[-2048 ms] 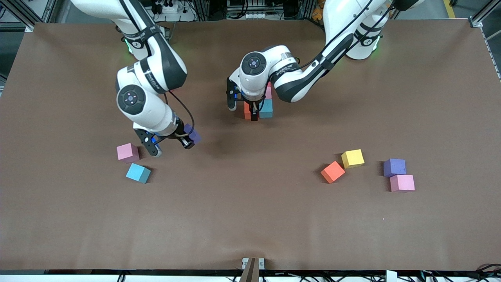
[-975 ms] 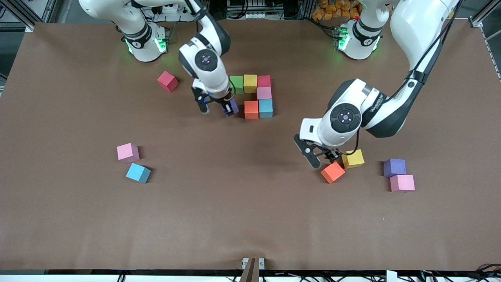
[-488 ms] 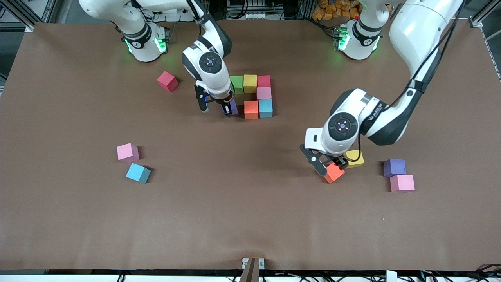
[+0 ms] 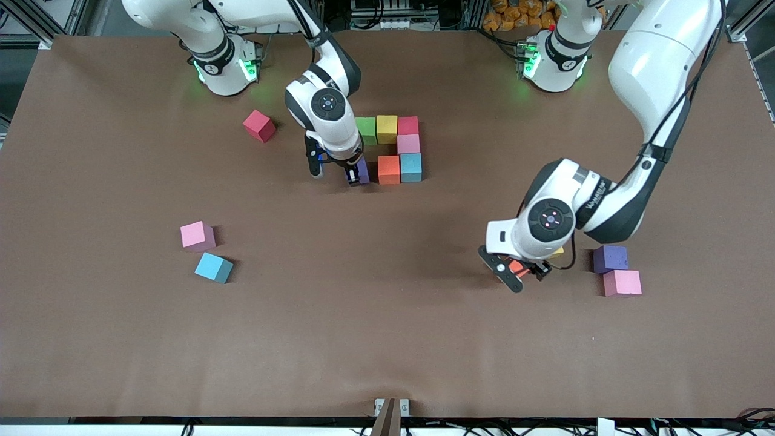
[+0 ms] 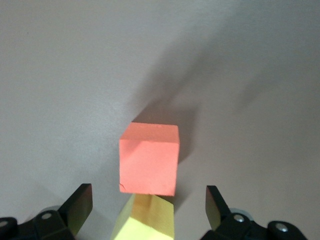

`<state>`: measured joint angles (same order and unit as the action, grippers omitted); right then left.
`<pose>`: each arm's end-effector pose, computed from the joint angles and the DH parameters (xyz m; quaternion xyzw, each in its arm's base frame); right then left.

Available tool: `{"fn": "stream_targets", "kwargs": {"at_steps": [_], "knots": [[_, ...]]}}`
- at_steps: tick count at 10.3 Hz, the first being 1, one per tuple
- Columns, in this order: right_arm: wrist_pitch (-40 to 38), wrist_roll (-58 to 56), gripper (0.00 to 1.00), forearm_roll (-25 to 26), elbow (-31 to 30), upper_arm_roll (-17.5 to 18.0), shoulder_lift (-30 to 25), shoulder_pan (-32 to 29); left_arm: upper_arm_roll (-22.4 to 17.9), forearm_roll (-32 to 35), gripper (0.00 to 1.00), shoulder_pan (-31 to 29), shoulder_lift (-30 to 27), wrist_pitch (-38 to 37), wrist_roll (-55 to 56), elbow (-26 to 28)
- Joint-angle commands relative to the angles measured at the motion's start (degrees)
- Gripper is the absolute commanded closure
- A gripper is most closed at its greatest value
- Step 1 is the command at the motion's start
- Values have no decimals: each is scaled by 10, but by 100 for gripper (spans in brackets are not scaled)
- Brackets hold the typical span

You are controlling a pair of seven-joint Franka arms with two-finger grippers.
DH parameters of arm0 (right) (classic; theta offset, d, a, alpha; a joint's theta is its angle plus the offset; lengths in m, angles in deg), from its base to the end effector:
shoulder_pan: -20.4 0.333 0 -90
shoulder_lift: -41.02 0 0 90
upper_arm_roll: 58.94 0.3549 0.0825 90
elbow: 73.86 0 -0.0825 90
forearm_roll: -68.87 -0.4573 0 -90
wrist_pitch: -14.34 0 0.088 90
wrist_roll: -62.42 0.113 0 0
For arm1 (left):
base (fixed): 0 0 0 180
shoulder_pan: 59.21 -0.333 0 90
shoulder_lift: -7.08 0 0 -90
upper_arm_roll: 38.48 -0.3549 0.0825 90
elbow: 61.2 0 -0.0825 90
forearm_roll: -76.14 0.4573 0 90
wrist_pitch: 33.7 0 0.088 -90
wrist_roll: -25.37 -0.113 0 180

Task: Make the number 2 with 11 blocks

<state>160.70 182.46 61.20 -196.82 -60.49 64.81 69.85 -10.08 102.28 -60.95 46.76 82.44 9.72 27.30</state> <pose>0.4207 0.4630 0.1737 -0.7745 0.6318 0.0316 0.0003 0.7239 -0.2714 0.2547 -0.9012 0.4279 0.0516 0.0459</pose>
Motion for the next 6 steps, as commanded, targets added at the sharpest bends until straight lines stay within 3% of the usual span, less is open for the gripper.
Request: {"fn": "stream_targets", "kwargs": {"at_steps": [1,6], "knots": [[0,26,100,13,23,1,16,0,-13,15,0,4,24,26,-1,-13],[-6,48,100,13,44,-1,32,5,-17,15,0,4,40,36,-3,-13]]}}
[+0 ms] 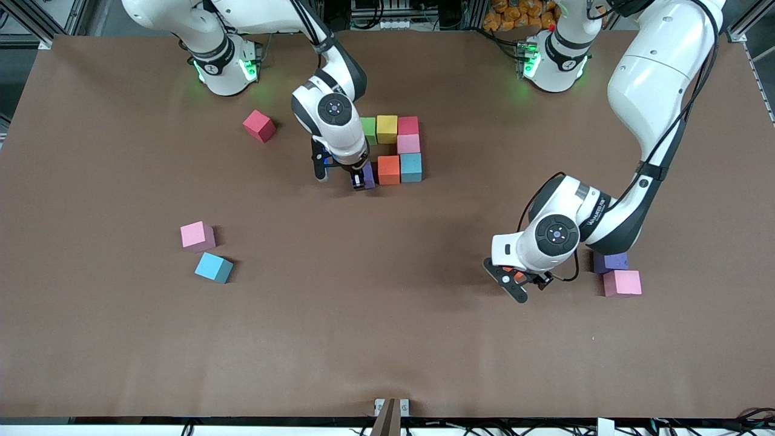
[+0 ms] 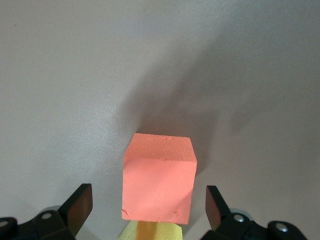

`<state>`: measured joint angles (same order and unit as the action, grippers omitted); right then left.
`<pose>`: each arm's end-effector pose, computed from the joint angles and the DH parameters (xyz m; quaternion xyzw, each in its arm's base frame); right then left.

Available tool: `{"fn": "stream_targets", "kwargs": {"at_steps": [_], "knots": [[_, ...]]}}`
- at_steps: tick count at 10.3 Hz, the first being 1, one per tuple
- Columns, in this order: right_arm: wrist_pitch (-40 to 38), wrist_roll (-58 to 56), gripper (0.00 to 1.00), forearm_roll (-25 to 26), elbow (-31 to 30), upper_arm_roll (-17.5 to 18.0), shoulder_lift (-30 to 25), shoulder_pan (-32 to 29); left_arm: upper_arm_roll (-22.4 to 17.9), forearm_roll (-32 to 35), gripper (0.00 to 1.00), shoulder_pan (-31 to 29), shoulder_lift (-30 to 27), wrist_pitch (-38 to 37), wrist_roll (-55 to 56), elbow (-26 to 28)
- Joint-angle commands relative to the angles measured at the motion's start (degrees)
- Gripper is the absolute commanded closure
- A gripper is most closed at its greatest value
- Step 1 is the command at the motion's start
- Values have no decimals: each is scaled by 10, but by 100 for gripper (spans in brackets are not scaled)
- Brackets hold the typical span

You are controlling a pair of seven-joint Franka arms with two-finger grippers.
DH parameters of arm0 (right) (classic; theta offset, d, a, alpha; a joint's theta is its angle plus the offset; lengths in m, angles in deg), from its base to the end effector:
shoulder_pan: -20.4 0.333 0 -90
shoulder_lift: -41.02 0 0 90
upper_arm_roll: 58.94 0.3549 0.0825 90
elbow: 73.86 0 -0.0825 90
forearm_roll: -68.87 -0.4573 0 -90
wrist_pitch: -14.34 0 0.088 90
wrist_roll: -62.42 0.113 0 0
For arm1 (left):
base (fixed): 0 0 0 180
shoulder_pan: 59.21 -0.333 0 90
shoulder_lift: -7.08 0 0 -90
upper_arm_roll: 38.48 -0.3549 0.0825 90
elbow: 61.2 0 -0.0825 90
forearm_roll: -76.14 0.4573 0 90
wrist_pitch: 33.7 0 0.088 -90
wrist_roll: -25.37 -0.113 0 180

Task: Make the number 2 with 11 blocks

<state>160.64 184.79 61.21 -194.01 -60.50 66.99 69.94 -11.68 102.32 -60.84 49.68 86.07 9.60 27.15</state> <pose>0.4305 0.4754 0.1696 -0.7623 0.6465 0.0309 0.0045 0.7311 -0.2605 0.2188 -0.9045 0.4223 0.0464 0.0372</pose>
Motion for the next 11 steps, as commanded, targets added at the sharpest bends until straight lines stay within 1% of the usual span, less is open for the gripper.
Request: {"fn": "stream_targets", "kwargs": {"at_steps": [1,3,6,8,11], "knots": [[-6,25,100,13,16,-1,10,4,-1,15,0,2,15,1,-2,-12],[-6,28,100,13,16,-1,11,4,-4,18,0,2,19,16,-2,-11],[-9,30,100,13,12,-1,11,8,-4,19,0,2,28,16,-2,-11],[-14,30,100,13,12,-1,11,9,-18,16,0,3,36,20,-3,-11],[-14,40,100,13,14,-1,11,14,-18,18,0,3,36,35,-18,-10]]}}
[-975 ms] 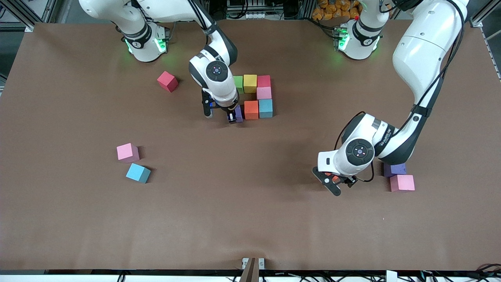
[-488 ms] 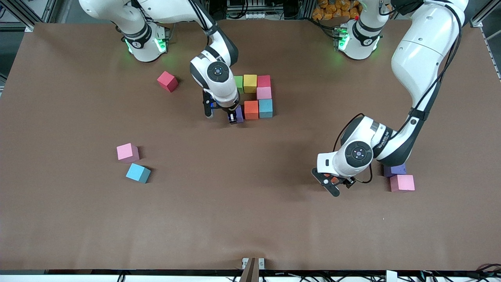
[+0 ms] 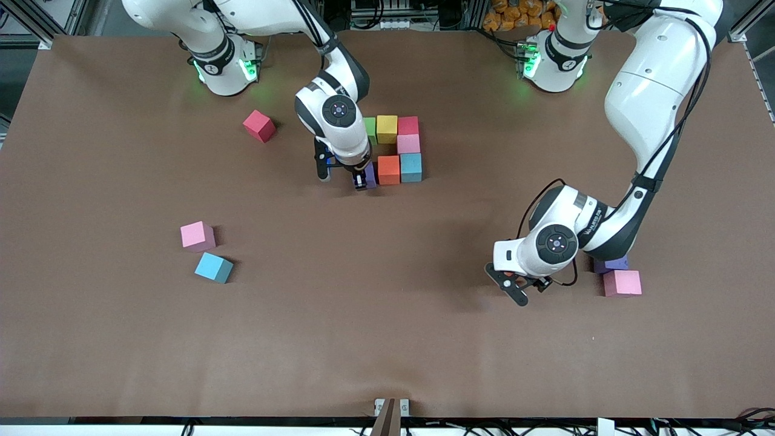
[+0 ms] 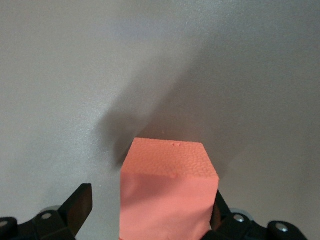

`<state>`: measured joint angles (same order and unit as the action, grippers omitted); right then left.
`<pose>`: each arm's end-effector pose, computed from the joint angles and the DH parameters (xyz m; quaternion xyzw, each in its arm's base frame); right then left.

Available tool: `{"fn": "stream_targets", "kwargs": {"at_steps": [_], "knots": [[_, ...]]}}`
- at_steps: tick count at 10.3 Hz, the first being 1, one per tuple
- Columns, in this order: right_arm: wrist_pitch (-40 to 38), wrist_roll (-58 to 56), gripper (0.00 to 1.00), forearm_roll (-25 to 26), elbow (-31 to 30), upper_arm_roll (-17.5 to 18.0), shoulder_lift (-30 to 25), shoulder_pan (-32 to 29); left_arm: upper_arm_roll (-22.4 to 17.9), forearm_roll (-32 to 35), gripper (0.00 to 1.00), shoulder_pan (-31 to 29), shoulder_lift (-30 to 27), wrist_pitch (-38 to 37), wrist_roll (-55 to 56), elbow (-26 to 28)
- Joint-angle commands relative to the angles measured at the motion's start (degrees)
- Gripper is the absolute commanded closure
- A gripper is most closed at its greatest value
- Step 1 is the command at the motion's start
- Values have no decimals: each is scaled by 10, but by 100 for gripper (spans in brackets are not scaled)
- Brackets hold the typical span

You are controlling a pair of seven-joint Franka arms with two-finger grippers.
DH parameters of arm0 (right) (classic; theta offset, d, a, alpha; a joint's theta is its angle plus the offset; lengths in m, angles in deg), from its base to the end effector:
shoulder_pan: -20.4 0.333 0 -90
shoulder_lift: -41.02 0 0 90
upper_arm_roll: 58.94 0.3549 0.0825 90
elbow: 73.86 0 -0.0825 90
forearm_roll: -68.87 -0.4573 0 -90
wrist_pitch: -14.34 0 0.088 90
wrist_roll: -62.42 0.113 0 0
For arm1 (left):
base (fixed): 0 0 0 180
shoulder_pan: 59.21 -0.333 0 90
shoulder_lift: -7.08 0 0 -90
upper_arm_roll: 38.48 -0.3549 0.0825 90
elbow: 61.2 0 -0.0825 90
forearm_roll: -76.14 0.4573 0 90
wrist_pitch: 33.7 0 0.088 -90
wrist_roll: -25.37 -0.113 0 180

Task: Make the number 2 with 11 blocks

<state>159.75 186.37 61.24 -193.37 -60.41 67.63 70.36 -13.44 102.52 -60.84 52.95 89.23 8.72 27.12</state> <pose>0.4269 0.4804 0.1657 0.7565 -0.6532 -0.0320 0.0037 0.7346 -0.2454 0.1759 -0.9048 0.4218 0.0496 0.0303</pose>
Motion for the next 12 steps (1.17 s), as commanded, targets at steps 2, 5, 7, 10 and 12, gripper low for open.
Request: {"fn": "stream_targets", "kwargs": {"at_steps": [2,5,7,10,12], "knots": [[-5,26,100,13,8,-2,5,11,-1,12,1,3,4,3,-9,-10],[-4,32,100,13,8,-1,5,15,-1,13,10,7,4,3,-10,-10],[-4,32,100,13,8,-1,5,15,-1,12,26,8,4,3,-11,-11],[-14,31,0,13,8,-2,5,15,-1,15,61,13,4,3,-4,-10],[-15,31,0,14,9,-2,5,13,0,9,70,14,-1,3,-1,-14]]}}
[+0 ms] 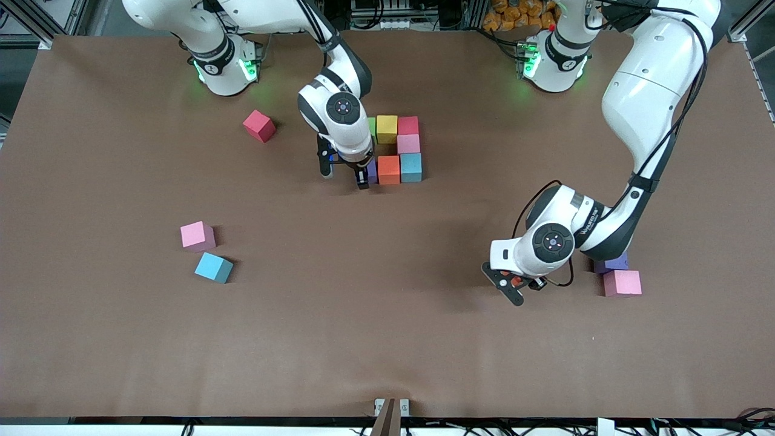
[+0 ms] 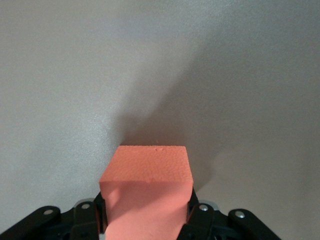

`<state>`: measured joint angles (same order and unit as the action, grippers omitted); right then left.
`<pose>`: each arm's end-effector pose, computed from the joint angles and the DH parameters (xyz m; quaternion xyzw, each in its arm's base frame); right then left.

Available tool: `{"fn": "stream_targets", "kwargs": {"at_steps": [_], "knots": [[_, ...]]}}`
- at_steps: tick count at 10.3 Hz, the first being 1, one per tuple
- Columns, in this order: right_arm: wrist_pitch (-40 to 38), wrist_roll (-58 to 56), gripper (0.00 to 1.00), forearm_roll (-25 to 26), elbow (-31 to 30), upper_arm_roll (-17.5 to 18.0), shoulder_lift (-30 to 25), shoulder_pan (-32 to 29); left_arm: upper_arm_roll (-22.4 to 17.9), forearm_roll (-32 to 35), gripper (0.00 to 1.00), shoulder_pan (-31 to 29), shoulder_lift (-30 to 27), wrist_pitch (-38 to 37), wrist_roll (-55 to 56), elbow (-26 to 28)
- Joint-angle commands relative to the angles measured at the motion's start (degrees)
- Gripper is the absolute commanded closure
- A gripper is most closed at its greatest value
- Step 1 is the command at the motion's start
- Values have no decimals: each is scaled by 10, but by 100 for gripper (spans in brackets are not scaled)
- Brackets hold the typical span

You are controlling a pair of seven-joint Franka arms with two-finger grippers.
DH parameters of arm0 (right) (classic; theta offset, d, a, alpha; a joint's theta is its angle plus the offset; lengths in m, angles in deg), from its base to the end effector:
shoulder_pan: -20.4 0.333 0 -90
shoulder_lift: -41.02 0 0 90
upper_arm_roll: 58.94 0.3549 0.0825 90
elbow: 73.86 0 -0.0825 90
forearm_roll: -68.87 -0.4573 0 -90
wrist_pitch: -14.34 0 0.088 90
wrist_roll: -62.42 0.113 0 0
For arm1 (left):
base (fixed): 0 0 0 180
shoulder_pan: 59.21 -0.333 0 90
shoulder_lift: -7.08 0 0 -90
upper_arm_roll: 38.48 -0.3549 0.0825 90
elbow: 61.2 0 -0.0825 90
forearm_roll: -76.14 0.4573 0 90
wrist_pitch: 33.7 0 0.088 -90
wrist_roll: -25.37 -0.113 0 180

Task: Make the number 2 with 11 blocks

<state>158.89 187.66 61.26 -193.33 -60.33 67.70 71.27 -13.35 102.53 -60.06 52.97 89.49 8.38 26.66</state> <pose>0.4173 0.4867 0.1639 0.7549 -0.6549 -0.0329 0.0121 0.7344 -0.2564 0.1799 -0.9012 0.4302 0.0434 0.0302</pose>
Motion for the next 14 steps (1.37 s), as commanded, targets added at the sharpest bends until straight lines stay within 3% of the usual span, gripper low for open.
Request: {"fn": "stream_targets", "kwargs": {"at_steps": [1,5,9,12,14], "knots": [[-11,18,0,14,8,-3,3,3,0,6,72,6,-3,-1,2,-13],[-69,15,0,32,38,-3,-6,-5,7,-24,72,22,-4,-1,68,-29],[-132,-19,0,41,57,-4,-27,-15,8,-36,72,74,-6,-1,210,-36],[-170,-123,0,48,62,-4,-61,-44,8,-36,71,100,-5,-1,275,-37],[-203,-228,0,48,62,-3,-88,-95,8,-36,72,116,-5,0,305,-37]]}}
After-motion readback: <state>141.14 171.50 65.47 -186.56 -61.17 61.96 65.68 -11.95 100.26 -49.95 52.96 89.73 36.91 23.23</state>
